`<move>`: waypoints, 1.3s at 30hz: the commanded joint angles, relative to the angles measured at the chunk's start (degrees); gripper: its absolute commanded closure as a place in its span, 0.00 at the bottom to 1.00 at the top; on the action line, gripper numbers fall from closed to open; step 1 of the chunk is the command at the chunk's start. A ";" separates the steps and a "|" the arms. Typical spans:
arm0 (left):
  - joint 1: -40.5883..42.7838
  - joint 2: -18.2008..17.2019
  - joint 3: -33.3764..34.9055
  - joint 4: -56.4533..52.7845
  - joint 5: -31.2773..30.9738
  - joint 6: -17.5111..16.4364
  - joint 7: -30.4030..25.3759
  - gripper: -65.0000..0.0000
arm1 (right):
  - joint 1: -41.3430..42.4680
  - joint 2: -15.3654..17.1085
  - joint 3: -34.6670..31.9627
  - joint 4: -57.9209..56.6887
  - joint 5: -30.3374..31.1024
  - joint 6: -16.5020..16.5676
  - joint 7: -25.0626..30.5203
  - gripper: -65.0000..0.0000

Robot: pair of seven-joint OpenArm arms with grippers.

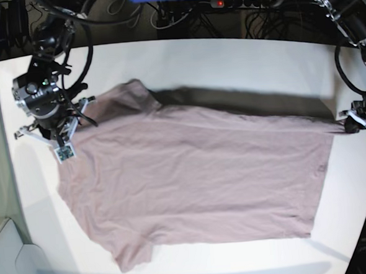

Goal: Layout the t-shirt on the table in an organized manner, then fold the t-shirt properly
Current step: 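Lower the lifted edge over the shirt body with both grippers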

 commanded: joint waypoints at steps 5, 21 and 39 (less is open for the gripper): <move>-0.73 -1.43 -0.12 0.54 -0.66 0.12 -1.12 1.00 | 1.26 0.29 -0.13 2.02 0.18 0.14 1.08 1.00; -1.35 -1.00 -0.03 0.28 -0.66 0.12 -1.38 1.00 | -1.72 0.03 -4.61 0.87 0.18 0.14 0.56 0.96; -1.35 -0.91 -0.03 0.37 -0.66 0.12 -1.38 1.00 | 1.00 1.08 -4.70 -5.98 0.26 0.14 2.66 0.46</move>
